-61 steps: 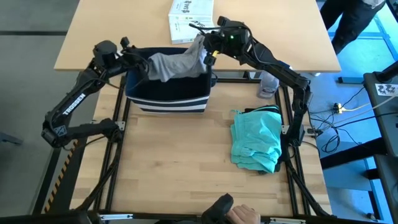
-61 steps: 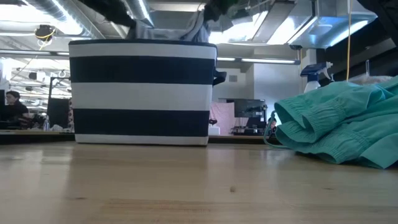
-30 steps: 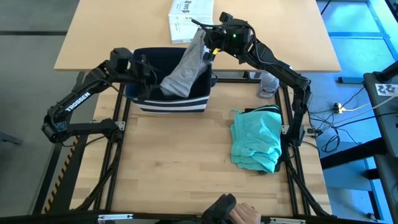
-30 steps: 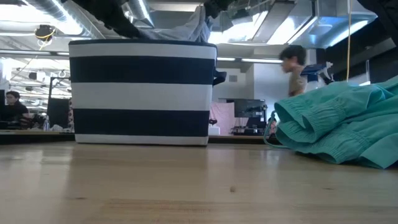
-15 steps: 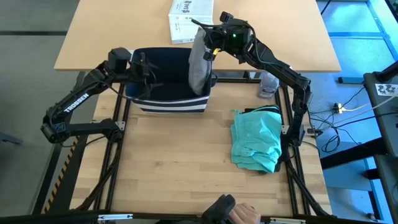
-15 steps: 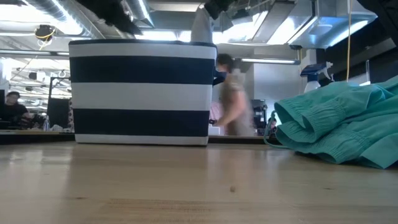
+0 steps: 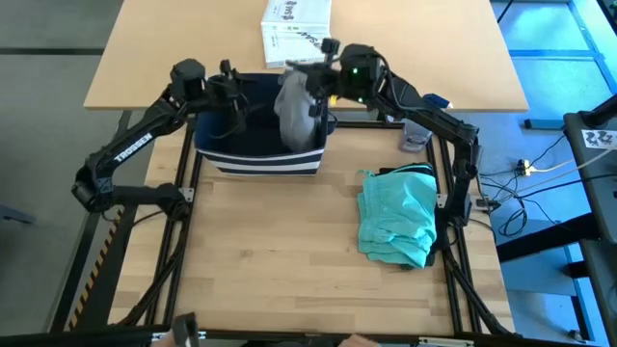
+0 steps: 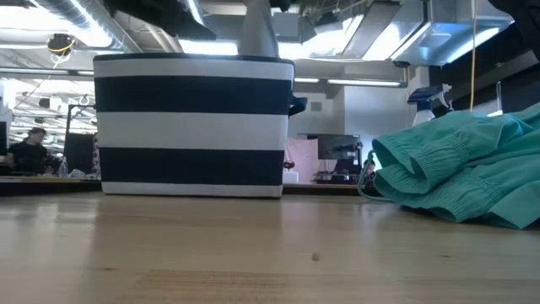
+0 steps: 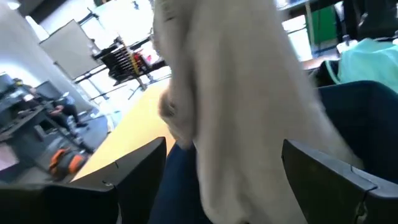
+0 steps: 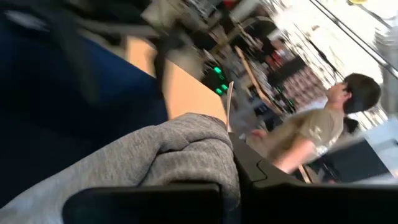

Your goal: Fold Laundry from Bin

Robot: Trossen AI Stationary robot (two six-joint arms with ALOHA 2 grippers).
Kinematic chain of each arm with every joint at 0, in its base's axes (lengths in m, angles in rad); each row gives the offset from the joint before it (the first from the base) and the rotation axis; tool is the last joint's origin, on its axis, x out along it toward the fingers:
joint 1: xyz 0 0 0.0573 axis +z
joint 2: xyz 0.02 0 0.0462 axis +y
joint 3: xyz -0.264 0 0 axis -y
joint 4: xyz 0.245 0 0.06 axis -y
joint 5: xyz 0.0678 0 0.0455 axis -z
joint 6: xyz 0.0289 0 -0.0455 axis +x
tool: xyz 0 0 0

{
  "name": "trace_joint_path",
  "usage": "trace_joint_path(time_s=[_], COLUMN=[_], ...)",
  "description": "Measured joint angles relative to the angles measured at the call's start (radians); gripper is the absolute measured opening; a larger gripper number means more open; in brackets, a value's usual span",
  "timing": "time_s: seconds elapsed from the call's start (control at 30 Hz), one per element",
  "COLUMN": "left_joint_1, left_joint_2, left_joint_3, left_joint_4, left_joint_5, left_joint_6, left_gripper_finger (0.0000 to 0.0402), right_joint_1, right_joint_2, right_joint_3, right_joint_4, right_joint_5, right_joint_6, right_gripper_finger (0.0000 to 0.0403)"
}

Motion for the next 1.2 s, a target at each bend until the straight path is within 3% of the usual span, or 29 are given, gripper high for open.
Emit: trace_joint_path(time_s=[0.27, 0.43, 0.63, 0.83, 1.2], left_joint_1=[0.142, 0.237, 0.307, 0.297, 0.268], left_joint_2=[0.117, 0.172, 0.261, 0.387, 0.605], left_joint_3=[0.000, 0.000, 0.067, 0.201, 0.372], left_joint_4=[0.086, 0.174, 0.227, 0.230, 0.230], left_joint_5=[0.264, 0.495, 0.859, 0.923, 1.146], left_joint_6=[-0.037, -0.124, -0.277, -0.328, -0.462], left_gripper_finger=[0.0305, 0.0304, 0.0304, 0.0304, 0.0304], right_joint_1=[0.076, 0.096, 0.111, 0.111, 0.111], right_joint_2=[0.001, 0.001, 0.001, 0.001, 0.001], right_joint_3=[0.000, 0.000, 0.000, 0.000, 0.000], right_joint_4=[-0.028, -0.033, -0.036, -0.037, -0.074], right_joint_5=[-0.020, -0.020, -0.019, -0.019, -0.019], right_joint_6=[-0.052, -0.055, -0.056, -0.055, -0.052], right_gripper_finger=[0.0001, 0.0001, 0.0001, 0.0001, 0.0001])
